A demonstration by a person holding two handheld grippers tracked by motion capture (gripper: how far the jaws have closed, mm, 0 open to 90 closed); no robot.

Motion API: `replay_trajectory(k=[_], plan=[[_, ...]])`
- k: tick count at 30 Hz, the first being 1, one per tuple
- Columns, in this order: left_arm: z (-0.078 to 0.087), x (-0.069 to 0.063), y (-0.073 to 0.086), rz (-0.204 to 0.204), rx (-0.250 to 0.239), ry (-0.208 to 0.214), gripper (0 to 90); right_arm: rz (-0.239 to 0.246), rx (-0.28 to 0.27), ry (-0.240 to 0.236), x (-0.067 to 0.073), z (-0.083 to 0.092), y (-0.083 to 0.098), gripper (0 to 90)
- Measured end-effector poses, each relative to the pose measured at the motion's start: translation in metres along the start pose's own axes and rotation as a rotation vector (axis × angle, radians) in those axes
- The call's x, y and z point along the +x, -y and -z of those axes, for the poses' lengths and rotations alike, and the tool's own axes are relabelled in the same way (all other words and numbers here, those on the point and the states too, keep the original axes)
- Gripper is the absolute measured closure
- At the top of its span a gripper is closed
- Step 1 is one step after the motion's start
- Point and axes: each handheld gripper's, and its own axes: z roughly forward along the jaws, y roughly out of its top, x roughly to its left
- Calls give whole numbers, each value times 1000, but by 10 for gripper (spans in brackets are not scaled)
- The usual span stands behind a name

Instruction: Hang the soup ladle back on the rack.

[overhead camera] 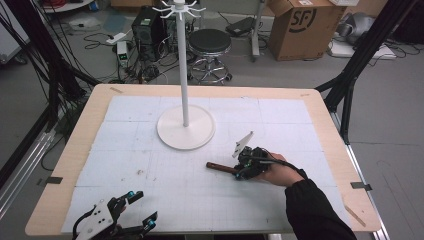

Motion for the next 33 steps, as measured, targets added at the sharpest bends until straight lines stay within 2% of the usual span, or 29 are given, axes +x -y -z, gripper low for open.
replay_trajectory(k=[2,5,9,11,12,14,16,18,19,21,23,29,33], plan=[[0,0,0,1,-2,-1,253,0,-2,-2,0,0,0,729],[0,-1,0,-2,-2,-1,254,38,3,24,4,0,-1,731],[0,-1,-1,-4,-4,0,254,43,5,33,5,1,-1,732],[1,-1,-1,-3,-6,-5,254,31,-36,56,5,8,-1,732],[1,-1,-1,-4,-6,-5,254,20,-75,63,4,13,-1,732],[1,-1,-1,-3,-5,-3,254,-8,-159,48,0,26,-1,732],[1,-1,-1,-5,-6,-3,255,-34,-230,59,-3,37,1,732],[0,-2,-1,-4,-4,-3,255,-61,-282,63,-5,46,3,732],[0,-2,-1,-4,-4,-3,255,-61,-282,63,-5,46,3,732],[0,-2,-1,-4,-4,-5,255,-65,-364,80,-6,56,5,731],[0,-1,-1,-7,-2,-5,255,-79,-429,73,-7,64,6,731],[1,-2,-1,-12,-6,-11,255,-128,-682,95,-14,88,12,731],[1,-1,-1,-10,-6,-11,255,-173,-803,93,-18,99,15,731]])
